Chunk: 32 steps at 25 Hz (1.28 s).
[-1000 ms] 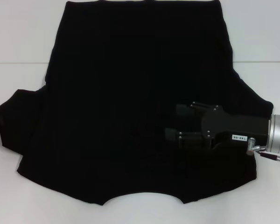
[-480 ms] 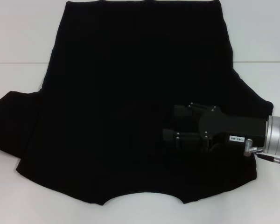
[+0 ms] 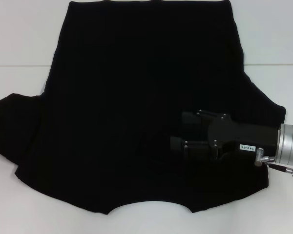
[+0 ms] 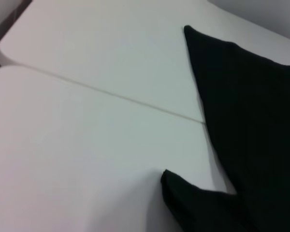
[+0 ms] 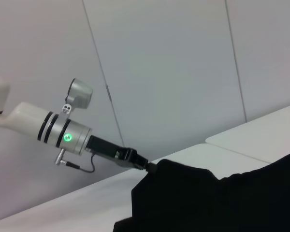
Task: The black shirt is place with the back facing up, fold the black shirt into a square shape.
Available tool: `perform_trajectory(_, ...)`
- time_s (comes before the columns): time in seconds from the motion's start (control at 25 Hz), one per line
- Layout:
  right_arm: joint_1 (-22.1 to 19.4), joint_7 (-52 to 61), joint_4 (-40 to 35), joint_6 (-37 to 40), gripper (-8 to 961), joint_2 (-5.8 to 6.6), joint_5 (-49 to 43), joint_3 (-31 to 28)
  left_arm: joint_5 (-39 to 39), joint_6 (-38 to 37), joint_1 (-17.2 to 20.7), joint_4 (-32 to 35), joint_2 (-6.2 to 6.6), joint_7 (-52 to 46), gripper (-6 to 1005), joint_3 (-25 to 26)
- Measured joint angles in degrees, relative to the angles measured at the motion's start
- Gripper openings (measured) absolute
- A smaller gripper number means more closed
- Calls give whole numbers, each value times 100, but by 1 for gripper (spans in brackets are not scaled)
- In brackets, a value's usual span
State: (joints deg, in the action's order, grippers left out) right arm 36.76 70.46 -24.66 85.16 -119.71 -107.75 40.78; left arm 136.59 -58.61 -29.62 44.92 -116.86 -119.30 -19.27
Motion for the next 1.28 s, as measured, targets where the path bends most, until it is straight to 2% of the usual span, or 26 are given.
perform_trajectory(1.28,-37,-15,40,46,910,0,0,0,221,474,-332,-62,84,171,9,-51)
